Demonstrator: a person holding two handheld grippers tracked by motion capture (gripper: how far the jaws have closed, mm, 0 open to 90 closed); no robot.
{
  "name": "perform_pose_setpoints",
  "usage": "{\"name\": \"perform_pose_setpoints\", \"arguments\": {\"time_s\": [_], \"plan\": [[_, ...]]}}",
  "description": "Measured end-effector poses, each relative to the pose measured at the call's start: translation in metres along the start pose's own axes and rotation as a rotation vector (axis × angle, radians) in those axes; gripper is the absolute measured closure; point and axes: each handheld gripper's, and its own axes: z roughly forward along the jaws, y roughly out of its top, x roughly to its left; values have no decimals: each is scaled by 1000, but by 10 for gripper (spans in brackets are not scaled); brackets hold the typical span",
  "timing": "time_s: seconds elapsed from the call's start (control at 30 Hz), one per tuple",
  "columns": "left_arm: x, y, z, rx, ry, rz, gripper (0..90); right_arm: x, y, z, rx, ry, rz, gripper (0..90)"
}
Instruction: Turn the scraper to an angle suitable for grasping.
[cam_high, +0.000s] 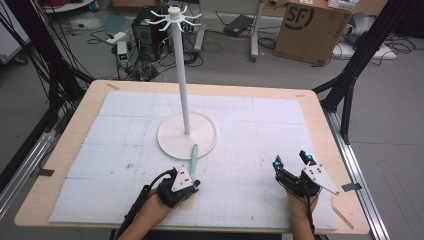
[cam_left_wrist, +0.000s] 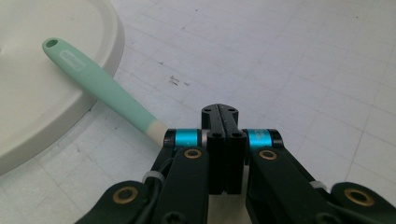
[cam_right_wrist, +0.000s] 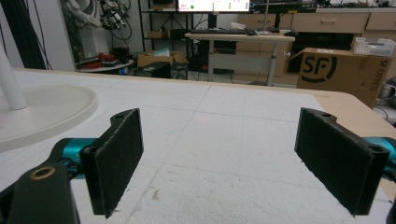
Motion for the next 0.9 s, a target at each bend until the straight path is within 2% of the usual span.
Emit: {"name": "perform_pose_setpoints", "arguments": {"time_s": [0.23, 0.47, 0.73, 0.9], "plan": [[3, 1, -4, 14, 3, 14, 900, 0, 0, 0, 1, -2, 0, 147], [8, 1, -11, 6, 4, -2, 900, 0, 0, 0, 0, -2, 0, 147], [1, 2, -3, 9, -19, 18, 900, 0, 0, 0, 3, -1, 4, 147], [-1, 2, 1, 30, -4, 21, 900, 0, 0, 0, 1, 0, 4, 147]]}}
